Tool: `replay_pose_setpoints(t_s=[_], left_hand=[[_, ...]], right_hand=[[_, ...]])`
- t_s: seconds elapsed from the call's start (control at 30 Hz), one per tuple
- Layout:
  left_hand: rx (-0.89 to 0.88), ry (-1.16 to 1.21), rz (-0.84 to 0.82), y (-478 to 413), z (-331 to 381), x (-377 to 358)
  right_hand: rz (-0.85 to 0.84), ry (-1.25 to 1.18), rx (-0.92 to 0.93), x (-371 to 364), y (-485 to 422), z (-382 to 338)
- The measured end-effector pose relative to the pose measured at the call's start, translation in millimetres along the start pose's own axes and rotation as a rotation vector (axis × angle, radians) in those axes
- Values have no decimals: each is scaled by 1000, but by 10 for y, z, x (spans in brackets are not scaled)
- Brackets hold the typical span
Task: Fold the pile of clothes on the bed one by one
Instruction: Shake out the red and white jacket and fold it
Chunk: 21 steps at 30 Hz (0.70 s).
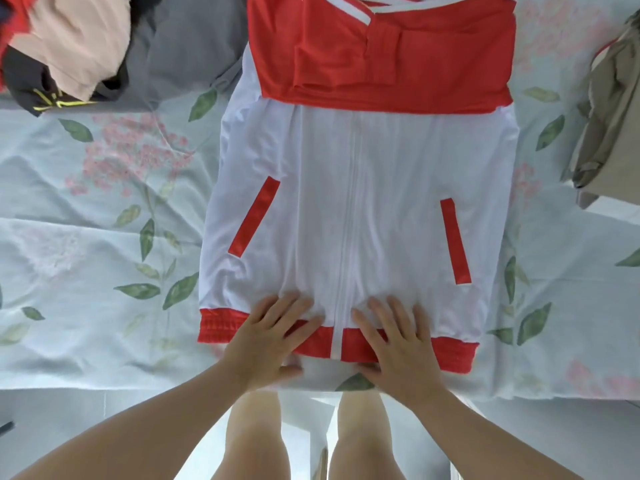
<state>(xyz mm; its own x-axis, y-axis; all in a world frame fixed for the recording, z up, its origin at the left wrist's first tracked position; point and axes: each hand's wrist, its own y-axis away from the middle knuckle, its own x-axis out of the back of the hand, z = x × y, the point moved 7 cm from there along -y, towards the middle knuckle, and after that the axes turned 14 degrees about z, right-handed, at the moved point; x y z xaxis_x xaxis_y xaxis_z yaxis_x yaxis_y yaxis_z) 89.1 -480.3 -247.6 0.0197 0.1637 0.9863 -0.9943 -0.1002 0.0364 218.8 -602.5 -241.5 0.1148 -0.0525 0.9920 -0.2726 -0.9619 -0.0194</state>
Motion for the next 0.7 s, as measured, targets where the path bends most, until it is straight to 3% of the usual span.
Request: replay_pose_setpoints(t_s=[0.17, 0.27, 0.33, 0.43, 0.5, 0.63, 0.7], left_hand=[[-57, 1, 143, -152, -101, 181], [-97, 53, 120, -270, -166, 222], [-92, 108, 12, -412, -216, 273], [27, 194, -310, -671, -394, 357], [140, 126, -438, -878, -648, 450], [174, -260, -315, -1273, -1042, 827], [201, -384, -306, -1317, -1002, 884]], right_hand=[[46, -39, 24, 121, -114, 93], [15, -99, 51, 192, -197, 208], [-91, -130, 63, 231, -300, 242], [-280, -167, 50, 341, -537, 367], [-248, -75, 59, 464, -750, 511], [-131, 112, 16, 695, -1099, 800], [-228, 157, -15, 718, -1146, 814]])
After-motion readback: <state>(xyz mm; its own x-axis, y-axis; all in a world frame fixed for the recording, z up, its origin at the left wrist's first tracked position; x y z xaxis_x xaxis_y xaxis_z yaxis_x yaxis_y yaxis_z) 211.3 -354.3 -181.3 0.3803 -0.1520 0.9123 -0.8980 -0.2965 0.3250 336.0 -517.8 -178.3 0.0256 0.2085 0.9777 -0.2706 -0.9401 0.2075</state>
